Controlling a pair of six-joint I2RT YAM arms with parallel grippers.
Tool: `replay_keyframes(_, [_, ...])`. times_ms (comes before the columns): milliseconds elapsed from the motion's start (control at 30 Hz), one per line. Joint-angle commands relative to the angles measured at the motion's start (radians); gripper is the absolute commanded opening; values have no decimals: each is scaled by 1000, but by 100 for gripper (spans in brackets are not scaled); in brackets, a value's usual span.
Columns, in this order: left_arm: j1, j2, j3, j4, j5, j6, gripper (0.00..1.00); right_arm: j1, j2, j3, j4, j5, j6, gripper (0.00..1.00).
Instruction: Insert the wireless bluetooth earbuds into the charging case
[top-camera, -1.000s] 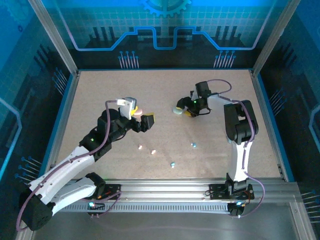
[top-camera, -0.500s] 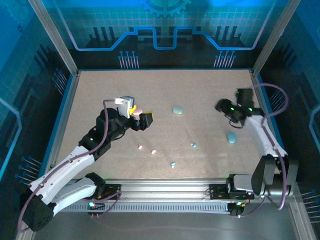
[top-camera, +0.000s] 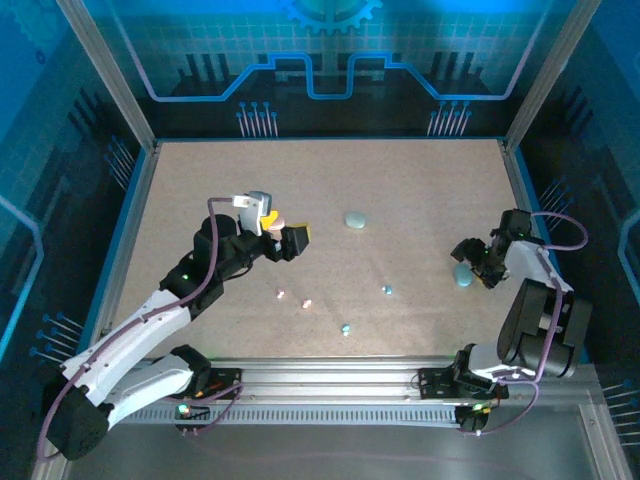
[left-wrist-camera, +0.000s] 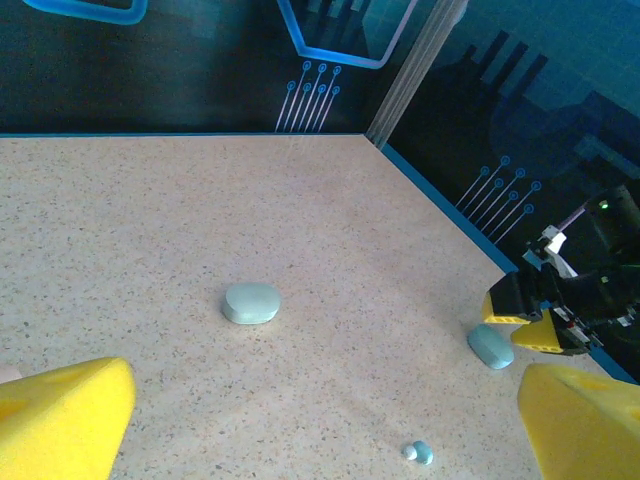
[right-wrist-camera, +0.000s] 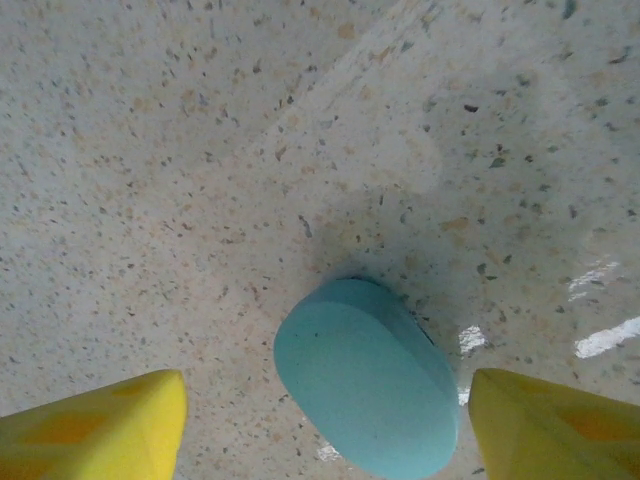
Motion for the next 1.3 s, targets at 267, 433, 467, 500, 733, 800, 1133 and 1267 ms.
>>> replay_keyframes(267, [6, 4, -21, 32, 23, -19, 99, 26, 110, 50, -19, -38, -52, 72])
replay_keyframes(433, [5, 15, -15, 33, 29, -22, 99, 94, 118, 71, -68, 75, -27, 71])
replay_keyframes(467, [6, 16, -14, 31, 28, -22, 99, 106, 122, 76, -76, 90, -27, 71])
replay_keyframes(500, [6, 16, -14, 32, 30, -23, 99, 116, 126, 75, -80, 105, -24, 70])
replay_keyframes(733, [6, 17, -11, 26, 31, -25, 99, 178, 164, 123, -122, 209, -11, 61])
replay_keyframes(800, [6, 18, -9, 26, 30, -26, 99, 189, 174, 130, -126, 224, -13, 56])
replay_keyframes(1133, [5, 27, -4, 26, 36, -28, 99, 230, 210, 149, -136, 218, -24, 52])
replay_keyframes(1267, [6, 30, -2, 25, 36, -28, 99, 242, 216, 146, -138, 222, -18, 50])
